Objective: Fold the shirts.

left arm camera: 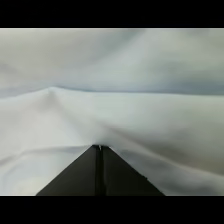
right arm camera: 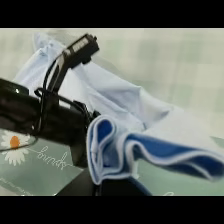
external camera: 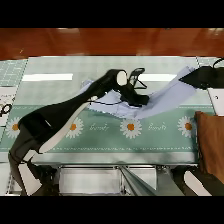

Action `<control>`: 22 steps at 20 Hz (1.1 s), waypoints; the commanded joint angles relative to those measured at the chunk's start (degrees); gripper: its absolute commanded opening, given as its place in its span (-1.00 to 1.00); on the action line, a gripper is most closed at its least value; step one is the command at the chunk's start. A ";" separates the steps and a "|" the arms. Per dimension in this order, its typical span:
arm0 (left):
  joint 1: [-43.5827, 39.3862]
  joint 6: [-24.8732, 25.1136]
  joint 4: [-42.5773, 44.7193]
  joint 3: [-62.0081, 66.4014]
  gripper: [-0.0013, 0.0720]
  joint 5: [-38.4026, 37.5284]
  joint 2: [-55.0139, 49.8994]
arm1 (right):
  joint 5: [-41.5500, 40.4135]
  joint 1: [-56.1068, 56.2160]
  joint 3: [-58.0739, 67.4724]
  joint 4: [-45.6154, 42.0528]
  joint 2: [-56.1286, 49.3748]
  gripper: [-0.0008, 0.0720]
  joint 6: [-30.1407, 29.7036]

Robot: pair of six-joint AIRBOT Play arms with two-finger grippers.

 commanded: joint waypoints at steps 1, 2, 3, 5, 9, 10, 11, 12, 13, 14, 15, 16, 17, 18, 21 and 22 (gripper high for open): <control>7.41 -0.42 6.67 -0.63 -0.92 -5.20 5.38 | -3.89 5.40 -0.09 0.11 -0.15 -0.92 2.78; 11.04 -0.79 9.64 -2.91 -0.92 -5.25 9.05 | -5.86 7.91 -0.09 0.20 -1.05 -0.92 3.65; 15.19 -0.20 12.90 -6.29 -0.92 -4.63 13.77 | -8.17 10.71 -0.09 0.83 -2.40 -0.92 4.11; 23.28 -0.13 19.61 -14.49 -0.92 -3.58 24.17 | -14.21 17.20 0.20 4.44 -6.88 -0.92 4.15; 39.91 0.28 21.14 -34.23 -0.92 2.21 47.04 | -25.11 30.38 8.48 10.54 -23.21 -0.92 3.48; 43.30 0.28 20.87 -39.12 -0.92 3.48 52.57 | -26.56 32.72 11.89 11.43 -27.91 -0.92 3.52; 45.90 0.31 20.48 -43.17 -0.92 3.82 57.16 | -27.41 34.80 15.65 13.05 -32.96 -0.92 3.52; 48.15 0.31 20.31 -46.99 -0.92 3.80 61.68 | -27.89 36.33 18.91 14.95 -37.38 -0.92 3.50; 49.46 0.28 20.28 -50.03 -0.92 3.80 65.37 | -28.09 37.70 22.21 16.63 -41.83 -0.92 3.52; 50.27 0.26 19.74 -52.76 -0.92 3.76 68.91 | -28.20 38.75 24.92 18.12 -45.55 -0.92 3.52; 50.64 0.26 18.21 -54.66 -0.92 3.72 71.69 | -28.26 39.65 27.43 20.00 -49.16 -0.92 3.06; 50.66 0.22 15.56 -56.13 -0.92 3.87 73.85 | -28.11 40.24 29.38 21.79 -52.06 -0.92 2.86; 50.64 0.26 12.90 -57.00 -0.92 4.07 75.14 | -27.89 40.92 31.45 23.08 -54.86 -0.92 2.93; 50.58 0.28 10.73 -57.44 -0.92 4.37 75.67 | -27.89 41.48 32.94 24.24 -56.96 -0.92 2.91; 49.88 0.31 9.07 -57.66 -0.92 5.25 74.93 | -27.87 42.93 36.24 25.77 -61.27 -0.92 2.99; 49.42 0.31 9.01 -57.70 -0.92 5.25 74.51 | -27.91 43.15 36.70 25.77 -61.94 -0.92 3.34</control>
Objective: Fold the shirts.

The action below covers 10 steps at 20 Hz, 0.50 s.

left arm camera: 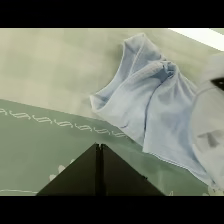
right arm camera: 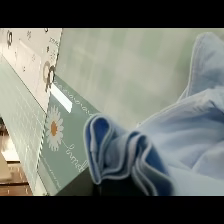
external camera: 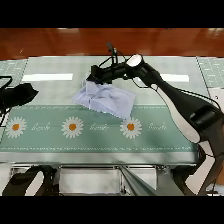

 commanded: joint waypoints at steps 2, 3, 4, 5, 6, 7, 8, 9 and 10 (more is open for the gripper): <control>-1.36 0.04 -2.69 -1.42 -0.92 1.03 0.20 | -1.29 1.73 3.41 2.08 -4.90 -0.92 0.31; -2.10 0.04 -2.69 -1.42 -0.92 1.27 -0.33 | -2.32 1.75 3.41 2.21 -4.87 -0.77 0.33; -2.89 0.04 -2.69 -1.42 -0.92 1.70 -1.01 | -3.43 1.70 3.41 2.58 -4.83 -0.18 0.39; -3.67 0.04 -2.69 -1.42 -0.92 2.29 -1.64 | -3.34 1.46 3.43 3.30 -4.74 0.17 0.31; -4.31 0.04 -2.69 -1.42 -0.92 3.52 -2.40 | -1.68 0.85 3.45 3.98 -4.55 0.17 0.35; -4.31 0.09 -2.67 -1.40 -0.92 5.16 -3.10 | 1.20 -0.15 3.45 4.57 -4.07 0.16 0.37; -3.74 0.52 -2.23 -1.29 -0.92 7.43 -3.61 | 5.68 -1.92 3.45 4.50 -3.06 0.16 0.42; -2.19 1.31 -2.21 -0.61 -0.92 9.07 -3.93 | 10.56 -4.26 3.45 3.45 -1.60 0.15 0.42; 0.15 2.10 -2.23 0.87 -0.92 9.25 -4.09 | 16.09 -7.41 3.45 0.52 0.66 0.15 0.66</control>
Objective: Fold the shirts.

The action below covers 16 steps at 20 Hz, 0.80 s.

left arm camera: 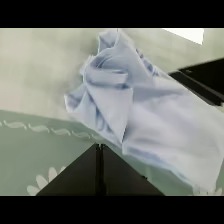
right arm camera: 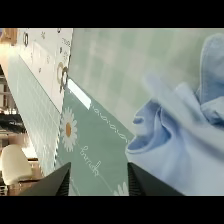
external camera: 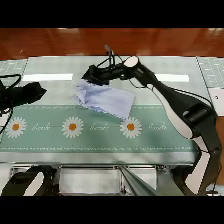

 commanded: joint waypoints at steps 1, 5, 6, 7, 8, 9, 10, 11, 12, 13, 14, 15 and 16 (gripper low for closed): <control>5.18 1.36 0.13 3.28 -0.92 3.76 -1.05 | 17.25 -8.09 0.15 -7.28 5.73 0.15 1.27; 13.07 1.38 -3.13 7.13 -0.92 0.04 -0.61 | 31.39 -19.82 -6.19 -34.40 23.85 0.15 3.41; 12.96 1.38 -3.17 7.02 -0.92 -1.92 -0.50 | 29.05 -21.51 -11.39 -41.99 29.70 0.15 4.35; 12.09 1.44 -3.32 6.36 -0.92 -3.43 -0.26 | 23.87 -23.12 -18.97 -48.54 36.15 0.15 6.49; 10.58 1.60 -3.30 5.14 -0.92 -3.76 0.26 | 17.07 -24.68 -28.15 -52.46 42.25 0.15 10.69; 8.68 1.57 -3.30 3.48 -0.92 -3.76 0.98 | 9.92 -26.01 -37.11 -53.22 46.97 0.15 14.60; 6.69 1.53 -3.32 1.95 -0.92 -3.76 1.57 | 2.67 -27.17 -46.21 -51.63 50.51 0.15 17.29; 4.50 1.46 -3.32 0.44 -0.92 -3.74 2.10 | -2.82 -27.91 -53.18 -47.89 51.91 0.17 18.14; 2.01 1.33 -3.32 -1.09 -0.92 -3.72 2.45 | -7.54 -28.20 -59.10 -42.38 51.84 0.17 17.81; -0.57 1.33 -3.32 -2.38 -0.92 -3.74 2.45 | -11.15 -27.93 -63.12 -36.61 50.73 0.17 16.06; -2.89 1.33 -3.30 -3.43 -0.92 -3.45 2.43 | -13.64 -27.43 -65.85 -29.83 48.68 0.17 12.61; -5.09 1.33 -3.30 -4.52 -0.92 -2.69 2.45 | -14.38 -26.67 -66.64 -23.96 45.94 0.17 8.55; -7.02 1.31 -3.30 -5.51 -0.92 -1.62 2.45 | -14.43 -25.57 -66.53 -17.53 42.53 0.17 3.74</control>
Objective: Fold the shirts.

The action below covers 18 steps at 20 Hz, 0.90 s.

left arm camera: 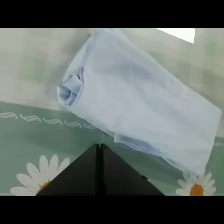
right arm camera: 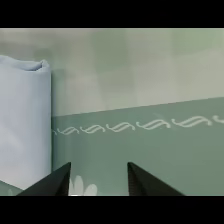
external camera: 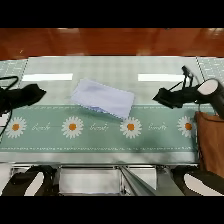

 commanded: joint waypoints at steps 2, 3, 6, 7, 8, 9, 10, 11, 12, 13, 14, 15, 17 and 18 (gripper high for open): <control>-7.91 -1.27 -0.02 -4.50 -0.92 3.78 0.31 | -7.23 2.89 -6.97 28.11 -9.70 0.17 -15.96; -8.52 -1.99 -0.02 -4.70 -0.92 4.48 0.11 | -5.90 4.07 -5.92 32.26 -12.63 0.17 -18.64; -8.83 -2.08 -0.04 -4.68 -0.92 5.11 -0.39 | -2.51 7.80 -0.42 34.97 -19.93 0.17 -20.85; -8.85 -2.10 -0.02 -4.68 -0.92 5.14 -0.52 | -1.90 8.85 1.36 34.97 -21.55 0.17 -20.81; -8.85 -2.10 -0.04 -4.68 -0.92 5.14 -0.61 | -1.38 9.88 3.06 35.04 -23.02 0.17 -20.76; -8.85 -2.10 -0.02 -4.68 -0.92 5.14 -0.68 | -0.92 10.73 4.57 34.99 -24.11 0.16 -20.57; -8.83 -2.08 -0.02 -4.68 -0.92 5.18 -0.74 | -0.39 11.52 6.08 34.97 -25.03 0.16 -20.37; -8.83 -2.08 -0.02 -4.68 -0.92 5.33 -0.81 | 0.07 12.28 7.54 34.86 -25.75 0.14 -20.37; -8.85 -2.08 -0.02 -4.70 -0.92 5.55 -0.94 | 0.22 12.96 8.79 34.62 -26.16 0.13 -20.04; -8.85 -2.08 -0.02 -4.68 -0.92 5.75 -1.09 | 0.22 13.60 9.94 34.47 -26.51 -0.05 -19.74; -8.85 -2.10 -0.02 -4.68 -0.92 5.77 -1.33 | -0.07 14.25 10.97 34.21 -26.51 -0.48 -19.82; -8.85 -2.10 -0.04 -4.68 -0.92 5.75 -1.62 | 0.59 14.25 12.07 34.21 -26.51 -0.91 -20.55; -8.85 -2.08 -0.02 -4.68 -0.92 5.73 -1.79 | 4.09 14.19 15.89 32.57 -26.38 -0.92 -21.05; -8.85 -2.08 -0.02 -4.68 -0.92 5.73 -1.79 | 5.53 14.19 18.64 30.10 -26.25 -0.92 -20.17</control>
